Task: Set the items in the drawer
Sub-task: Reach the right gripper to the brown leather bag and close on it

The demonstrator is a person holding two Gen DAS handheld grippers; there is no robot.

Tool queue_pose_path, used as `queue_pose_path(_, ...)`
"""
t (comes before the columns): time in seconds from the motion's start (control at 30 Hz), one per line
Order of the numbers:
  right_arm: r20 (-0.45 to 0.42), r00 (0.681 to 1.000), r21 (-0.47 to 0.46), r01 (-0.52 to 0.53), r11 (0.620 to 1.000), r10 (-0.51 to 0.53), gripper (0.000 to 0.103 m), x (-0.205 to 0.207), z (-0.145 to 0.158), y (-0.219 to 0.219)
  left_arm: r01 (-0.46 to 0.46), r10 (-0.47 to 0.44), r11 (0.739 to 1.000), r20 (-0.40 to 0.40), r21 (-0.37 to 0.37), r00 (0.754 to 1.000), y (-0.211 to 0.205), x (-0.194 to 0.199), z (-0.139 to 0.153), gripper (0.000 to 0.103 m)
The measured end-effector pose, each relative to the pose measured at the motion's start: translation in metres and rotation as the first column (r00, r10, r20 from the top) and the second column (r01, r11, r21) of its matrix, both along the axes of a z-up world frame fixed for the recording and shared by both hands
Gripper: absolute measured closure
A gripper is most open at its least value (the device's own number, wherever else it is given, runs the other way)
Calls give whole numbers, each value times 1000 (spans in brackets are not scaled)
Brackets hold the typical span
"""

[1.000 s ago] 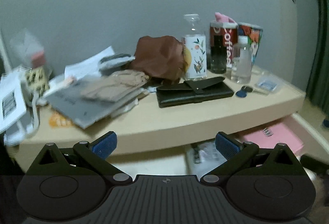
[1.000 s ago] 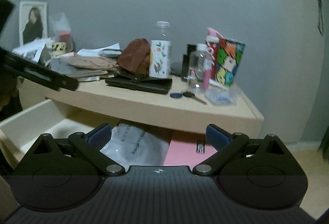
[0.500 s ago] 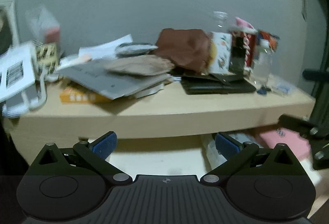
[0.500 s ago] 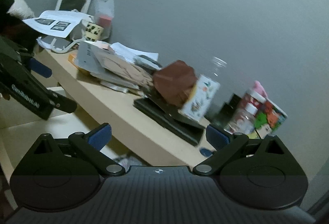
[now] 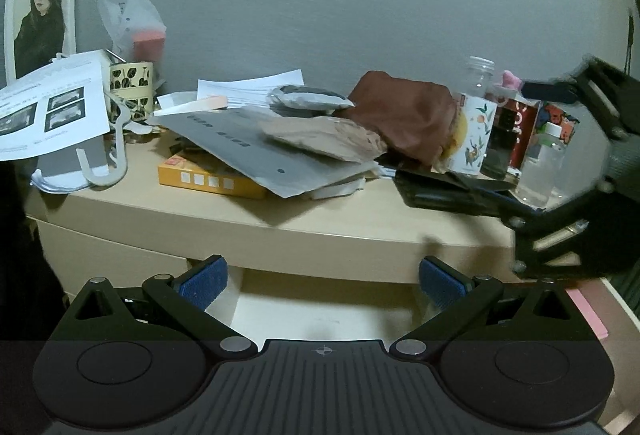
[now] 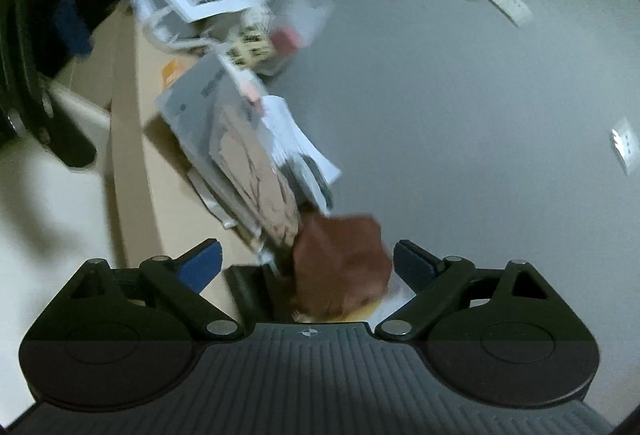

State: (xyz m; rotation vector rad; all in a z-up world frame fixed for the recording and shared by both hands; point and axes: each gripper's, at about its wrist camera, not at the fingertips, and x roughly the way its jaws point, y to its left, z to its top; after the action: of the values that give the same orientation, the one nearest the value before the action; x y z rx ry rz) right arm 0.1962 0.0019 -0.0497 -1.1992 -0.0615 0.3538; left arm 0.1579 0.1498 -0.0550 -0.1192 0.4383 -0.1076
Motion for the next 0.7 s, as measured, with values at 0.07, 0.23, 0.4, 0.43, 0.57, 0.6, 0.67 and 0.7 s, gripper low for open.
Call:
queue_pose_path(0.07, 48, 998, -99, -33, 995, 38, 21, 13, -8, 9, -2, 2, 1000, 0, -6, 1000, 2, 1, -1, 0)
queue_pose_path(0.23, 72, 993, -218, -74, 973, 92, 25, 47, -21, 28, -12, 11, 1000, -6, -26, 1000, 8, 3, -2, 0)
queue_pose_path(0.4, 77, 987, -304, -112, 946, 142, 28, 68, -37, 41, -25, 25, 999, -12, -29, 1000, 13, 5, -4, 0)
queue_pose_path(0.43, 72, 988, -306, -111, 945, 140, 28, 70, -38, 43, -27, 27, 999, -13, -29, 1000, 14, 6, -4, 0)
queue_pose_path(0.57, 43, 991, -279, -109, 954, 126, 28, 78, -32, 42, -38, 37, 999, -14, -30, 999, 17, 7, -4, 0)
queue_pose_path(0.6, 31, 993, -263, -106, 959, 118, 28, 80, -28, 41, -39, 38, 999, -15, -34, 999, 18, 8, -4, 0)
queue_pose_path(0.67, -12, 998, -218, -62, 974, 61, 28, 93, -14, 38, -39, 38, 998, -17, -44, 999, 20, 8, -4, 0)
queue_pose_path(0.7, -35, 999, -196, -40, 980, 33, 27, 99, -7, 37, -39, 38, 998, -18, -49, 999, 21, 8, -4, 0)
